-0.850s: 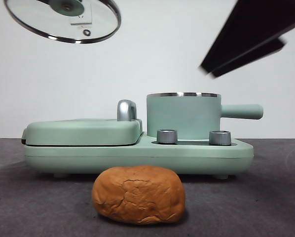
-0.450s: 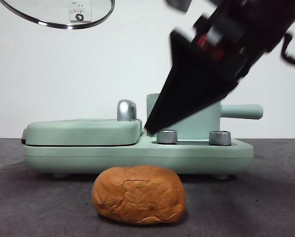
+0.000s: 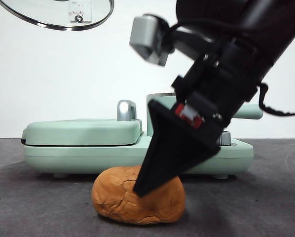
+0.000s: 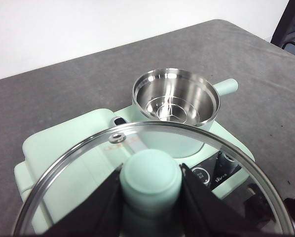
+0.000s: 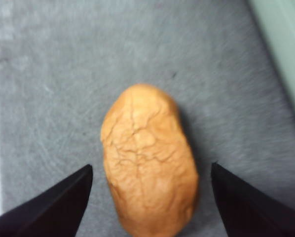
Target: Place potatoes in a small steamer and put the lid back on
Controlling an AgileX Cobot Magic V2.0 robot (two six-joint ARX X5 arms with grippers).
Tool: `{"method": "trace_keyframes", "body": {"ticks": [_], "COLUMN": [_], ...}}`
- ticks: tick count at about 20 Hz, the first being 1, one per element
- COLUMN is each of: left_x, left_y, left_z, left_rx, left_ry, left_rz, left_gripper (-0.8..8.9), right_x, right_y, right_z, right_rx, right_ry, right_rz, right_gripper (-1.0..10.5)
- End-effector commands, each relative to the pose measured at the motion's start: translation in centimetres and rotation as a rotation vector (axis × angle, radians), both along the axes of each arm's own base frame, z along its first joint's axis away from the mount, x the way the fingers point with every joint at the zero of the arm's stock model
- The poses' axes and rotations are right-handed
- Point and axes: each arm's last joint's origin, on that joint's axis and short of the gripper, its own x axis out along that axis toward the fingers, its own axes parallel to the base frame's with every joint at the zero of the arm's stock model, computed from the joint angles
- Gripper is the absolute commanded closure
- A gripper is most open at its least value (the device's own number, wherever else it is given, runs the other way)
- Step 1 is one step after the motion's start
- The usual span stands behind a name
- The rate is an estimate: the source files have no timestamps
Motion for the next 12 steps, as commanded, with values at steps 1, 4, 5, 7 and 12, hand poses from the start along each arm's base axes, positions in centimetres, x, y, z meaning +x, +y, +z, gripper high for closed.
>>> {"method": "trace_keyframes", "body": {"ticks": [1, 4, 5, 7, 12], "left_x": [-0.1, -0.1, -0.1, -0.1, -0.1], "left_y": [-0.1, -0.1, -0.1, -0.1, -0.1], "left_z": [0.7, 0.7, 0.7, 0.7, 0.7], "left_rx": [-0.019, -0.019, -0.019, -0.018, -0.018], "left_ry": [-0.031, -0.031, -0.031, -0.029, -0.030], "left_rz": [-0.004, -0.004, -0.004, -0.004, -0.004], "left_gripper": [8.00, 8.00, 8.00, 8.00, 8.00], "right_x": [0.0, -0.2, -0.3, -0.4, -0.9], "right_y": [0.8, 0.9, 0.9, 0.7, -0.4], "right_z": [-0.4, -0.4, -0.4, -0.4, 3.3], "right_rx": [-0.008, -0.008, -0.013, -0.036, -0.133], "right_ry": [0.015, 0.031, 0.036, 0.074, 0.219], "right_rz": [0.012, 0.006, 0.004, -0.016, -0.127], "right_gripper": [5.7, 6.9, 7.2, 7.3, 7.3]}}
